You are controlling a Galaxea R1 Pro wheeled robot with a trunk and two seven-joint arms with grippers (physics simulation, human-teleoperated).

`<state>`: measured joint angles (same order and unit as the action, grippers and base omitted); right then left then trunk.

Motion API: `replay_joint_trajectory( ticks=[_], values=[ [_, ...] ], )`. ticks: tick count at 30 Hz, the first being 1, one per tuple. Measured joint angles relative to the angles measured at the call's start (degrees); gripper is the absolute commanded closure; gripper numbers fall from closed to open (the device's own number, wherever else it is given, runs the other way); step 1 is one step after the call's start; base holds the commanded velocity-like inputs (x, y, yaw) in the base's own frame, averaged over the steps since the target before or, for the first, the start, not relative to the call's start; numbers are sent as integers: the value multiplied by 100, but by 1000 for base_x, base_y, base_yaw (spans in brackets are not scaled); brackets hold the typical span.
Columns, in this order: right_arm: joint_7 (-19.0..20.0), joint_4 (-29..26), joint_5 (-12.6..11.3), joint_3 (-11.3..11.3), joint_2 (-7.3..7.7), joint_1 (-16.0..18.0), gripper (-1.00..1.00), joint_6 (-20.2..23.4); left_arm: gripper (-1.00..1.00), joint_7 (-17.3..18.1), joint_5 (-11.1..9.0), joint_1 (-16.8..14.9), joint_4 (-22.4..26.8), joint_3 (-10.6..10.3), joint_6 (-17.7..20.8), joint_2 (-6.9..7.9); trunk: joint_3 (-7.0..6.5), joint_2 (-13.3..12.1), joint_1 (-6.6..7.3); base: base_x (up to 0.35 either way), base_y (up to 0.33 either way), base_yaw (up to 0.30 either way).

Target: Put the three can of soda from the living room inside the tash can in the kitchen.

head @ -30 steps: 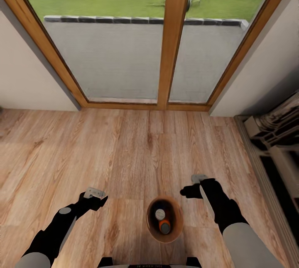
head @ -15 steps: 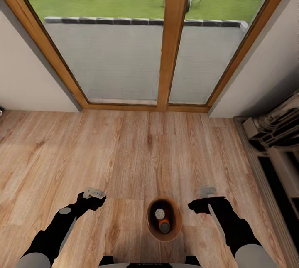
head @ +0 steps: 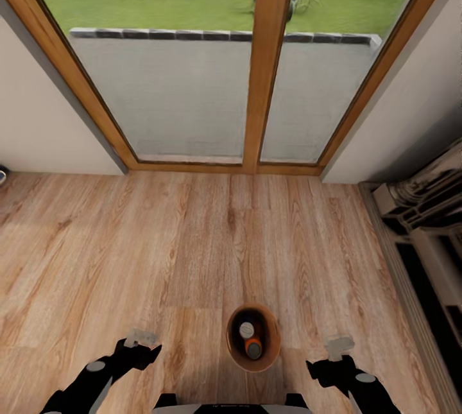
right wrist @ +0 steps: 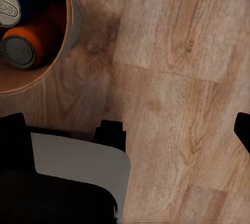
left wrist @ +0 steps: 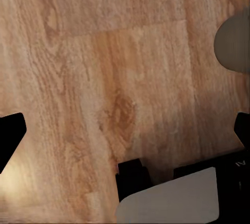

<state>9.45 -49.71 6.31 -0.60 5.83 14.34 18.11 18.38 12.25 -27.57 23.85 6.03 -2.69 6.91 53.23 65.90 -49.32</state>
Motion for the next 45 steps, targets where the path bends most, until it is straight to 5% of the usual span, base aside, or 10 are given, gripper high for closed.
replay_joint_trajectory(
  ticks=[8,13,20,29,45],
  values=[
    [6,70,-6,-290,20,-417,-100,-723,-100,-7,-2,106,-684,2,-655,23,-202,-321,176,0,0,-62],
    [215,441,-6,-463,73,-526,-100,-980,-100,-9,-32,467,-857,7,-1068,40,-334,-521,285,0,0,-76],
    [383,1083,-6,-524,283,-552,-100,-1358,-100,-10,-408,819,-912,3,-1481,266,-519,-802,439,0,0,-78],
    [398,1263,-7,-541,303,-554,-100,-1433,-100,-143,-485,1164,-1060,3,-1728,348,-760,-1163,637,0,0,-78],
    [399,1499,2,-540,296,-555,-100,-1520,-100,-203,-495,1201,-1396,4,-2138,361,-1188,-1805,988,0,0,-76]
  ],
)
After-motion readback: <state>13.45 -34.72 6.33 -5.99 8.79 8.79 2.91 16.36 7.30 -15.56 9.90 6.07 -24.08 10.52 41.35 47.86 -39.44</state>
